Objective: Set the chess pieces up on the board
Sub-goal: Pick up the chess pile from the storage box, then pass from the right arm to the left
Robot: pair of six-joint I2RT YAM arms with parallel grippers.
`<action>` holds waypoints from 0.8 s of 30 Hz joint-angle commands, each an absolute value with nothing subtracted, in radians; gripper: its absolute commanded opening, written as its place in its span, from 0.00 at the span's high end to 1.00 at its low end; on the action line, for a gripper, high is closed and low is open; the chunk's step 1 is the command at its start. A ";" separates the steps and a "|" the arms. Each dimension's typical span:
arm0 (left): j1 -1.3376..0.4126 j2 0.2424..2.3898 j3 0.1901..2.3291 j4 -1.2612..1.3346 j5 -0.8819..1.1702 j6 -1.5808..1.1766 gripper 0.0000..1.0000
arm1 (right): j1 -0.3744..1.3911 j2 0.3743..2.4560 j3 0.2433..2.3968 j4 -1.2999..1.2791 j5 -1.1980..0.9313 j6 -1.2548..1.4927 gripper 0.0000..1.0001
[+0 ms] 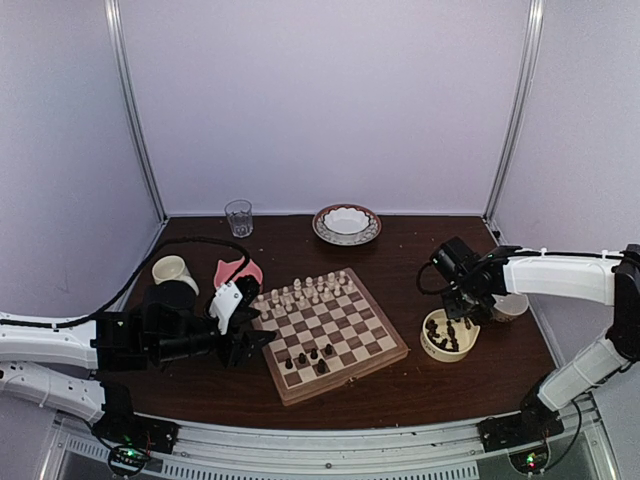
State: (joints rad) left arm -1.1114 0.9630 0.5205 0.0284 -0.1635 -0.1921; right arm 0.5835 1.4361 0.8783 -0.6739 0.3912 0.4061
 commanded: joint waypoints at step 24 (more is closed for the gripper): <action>-1.109 0.952 0.558 0.060 -0.151 -0.198 0.42 | 0.555 1.407 0.881 -0.598 0.278 0.332 0.94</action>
